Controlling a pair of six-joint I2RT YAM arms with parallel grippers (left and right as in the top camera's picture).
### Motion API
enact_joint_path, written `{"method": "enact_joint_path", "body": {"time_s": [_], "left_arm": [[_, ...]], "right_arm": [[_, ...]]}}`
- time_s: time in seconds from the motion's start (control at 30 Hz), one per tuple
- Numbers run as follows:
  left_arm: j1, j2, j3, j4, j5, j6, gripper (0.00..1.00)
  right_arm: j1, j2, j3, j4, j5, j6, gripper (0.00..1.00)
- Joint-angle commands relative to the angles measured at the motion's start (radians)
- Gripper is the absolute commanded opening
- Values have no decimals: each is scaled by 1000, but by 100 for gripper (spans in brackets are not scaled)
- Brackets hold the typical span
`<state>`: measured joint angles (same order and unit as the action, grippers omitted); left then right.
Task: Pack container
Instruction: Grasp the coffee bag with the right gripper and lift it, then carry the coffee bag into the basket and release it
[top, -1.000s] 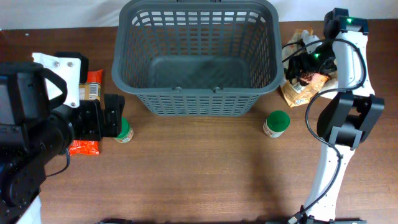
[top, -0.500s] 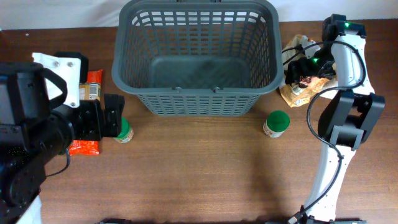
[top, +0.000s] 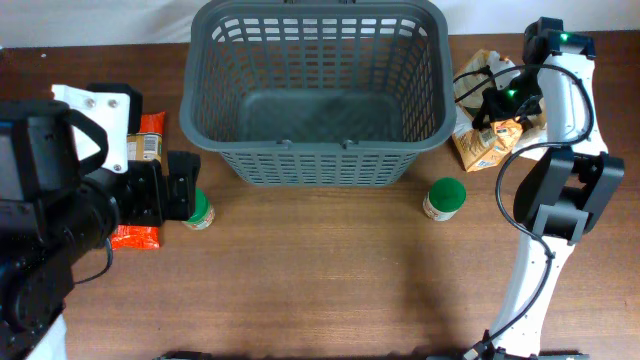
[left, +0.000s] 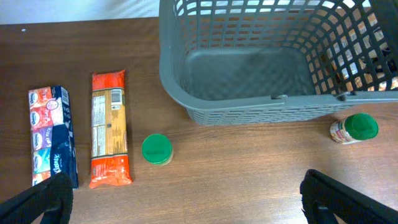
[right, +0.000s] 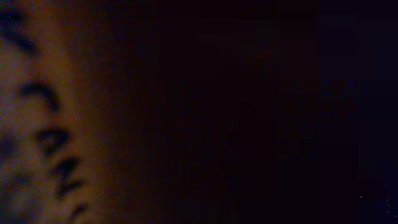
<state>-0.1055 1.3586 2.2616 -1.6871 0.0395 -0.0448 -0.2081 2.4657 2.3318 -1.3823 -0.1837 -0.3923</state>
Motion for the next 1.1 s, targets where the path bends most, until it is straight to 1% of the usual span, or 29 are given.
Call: {"method": "enact_joint_path", "body": {"time_s": [0.0, 0.07, 0.2, 0.27, 0.33, 0.4, 0.5, 0.53, 0.67, 0.73, 0.8, 0.93, 1.07], "left_arm": [[-3, 1, -4, 0, -10, 16, 99], [-3, 1, -4, 0, -10, 16, 99], [-3, 1, -4, 0, -11, 16, 99], [-3, 1, -4, 0, -11, 16, 99], [-3, 1, -4, 0, -11, 16, 99], [-3, 1, -4, 0, -11, 16, 99], [-3, 1, -4, 0, -11, 16, 99], [-3, 1, -4, 0, -11, 16, 99], [-3, 1, -4, 0, -11, 16, 99], [-3, 1, -4, 0, -11, 16, 99], [-3, 1, -4, 0, -11, 16, 99], [-3, 1, -4, 0, -11, 16, 99], [-3, 1, -4, 0, -11, 16, 99]], "right_arm": [[11, 61, -43, -1, 8, 10, 4], [11, 61, -43, 4, 8, 55, 4], [10, 60, -38, 22, -53, 61, 4], [6, 60, -13, 23, -113, 61, 4], [3, 56, 33, 21, -149, 96, 4], [-4, 52, 97, 18, -149, 122, 4], [-15, 52, 248, -22, -150, 125, 4], [-23, 52, 334, -48, -150, 126, 4], [-42, 52, 512, -101, -163, 147, 4], [-63, 52, 585, -117, -247, 148, 4], [-96, 48, 703, -136, -386, 179, 4], [-103, 30, 813, -145, -421, 215, 4], [-99, -42, 810, -125, -464, 218, 4]]}}
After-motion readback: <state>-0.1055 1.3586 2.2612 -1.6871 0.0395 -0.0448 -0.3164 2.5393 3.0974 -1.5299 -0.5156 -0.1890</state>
